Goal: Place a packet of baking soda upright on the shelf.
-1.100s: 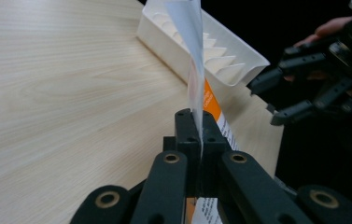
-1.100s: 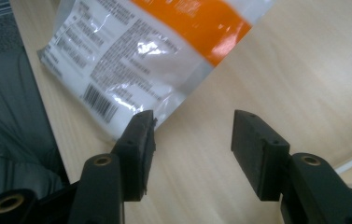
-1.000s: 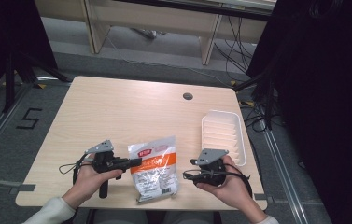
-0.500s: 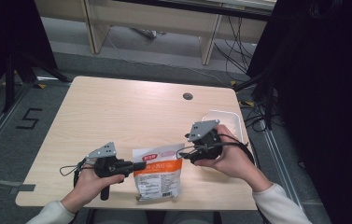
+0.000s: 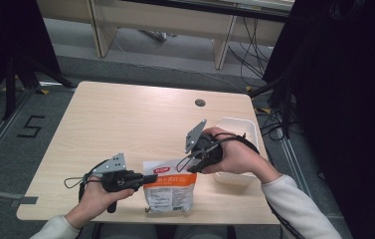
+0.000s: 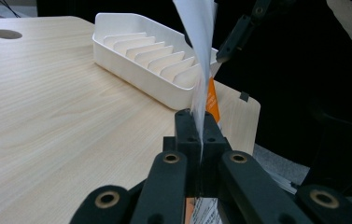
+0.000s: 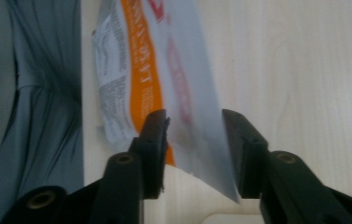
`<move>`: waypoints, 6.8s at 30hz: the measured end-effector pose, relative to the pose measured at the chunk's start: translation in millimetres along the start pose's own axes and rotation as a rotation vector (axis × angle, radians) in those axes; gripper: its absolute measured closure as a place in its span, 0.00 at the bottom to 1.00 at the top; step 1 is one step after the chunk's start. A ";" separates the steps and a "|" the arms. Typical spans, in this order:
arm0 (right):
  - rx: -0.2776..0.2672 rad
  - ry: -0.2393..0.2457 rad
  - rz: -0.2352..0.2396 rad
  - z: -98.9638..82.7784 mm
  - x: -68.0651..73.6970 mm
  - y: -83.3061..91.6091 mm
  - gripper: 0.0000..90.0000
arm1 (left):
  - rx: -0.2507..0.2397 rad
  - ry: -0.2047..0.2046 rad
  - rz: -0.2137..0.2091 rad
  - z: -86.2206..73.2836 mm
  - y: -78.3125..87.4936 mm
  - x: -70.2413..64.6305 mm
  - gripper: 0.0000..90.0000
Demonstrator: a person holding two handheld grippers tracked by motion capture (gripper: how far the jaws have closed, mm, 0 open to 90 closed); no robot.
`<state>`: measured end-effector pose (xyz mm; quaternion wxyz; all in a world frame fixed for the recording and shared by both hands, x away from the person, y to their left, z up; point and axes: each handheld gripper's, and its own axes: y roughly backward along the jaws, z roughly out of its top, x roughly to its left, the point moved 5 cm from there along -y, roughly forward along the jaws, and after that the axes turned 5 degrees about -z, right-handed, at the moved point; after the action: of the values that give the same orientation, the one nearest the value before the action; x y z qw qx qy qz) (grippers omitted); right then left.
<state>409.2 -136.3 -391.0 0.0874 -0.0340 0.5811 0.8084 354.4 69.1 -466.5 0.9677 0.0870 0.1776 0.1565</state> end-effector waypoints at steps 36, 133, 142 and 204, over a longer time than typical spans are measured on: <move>0.144 0.064 0.141 10.1 8.5 9.6 1.00 | 0.116 -0.127 0.102 -17.5 4.0 -4.4 0.50; 0.154 0.002 -0.009 -6.3 -65.4 113.7 1.00 | 0.099 -0.041 0.269 -45.7 41.8 15.1 0.31; 0.172 -0.015 -0.024 -15.6 -71.9 116.4 1.00 | 0.099 -0.042 0.271 -45.7 41.7 15.2 0.31; 0.198 -0.127 -0.069 -57.6 -97.0 138.1 1.00 | 0.103 -0.043 0.264 -45.7 41.5 14.6 0.32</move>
<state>476.9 -243.3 -265.4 0.1546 0.0061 0.6500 0.7441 339.2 117.9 -504.0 0.9365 0.1623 0.1515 0.2714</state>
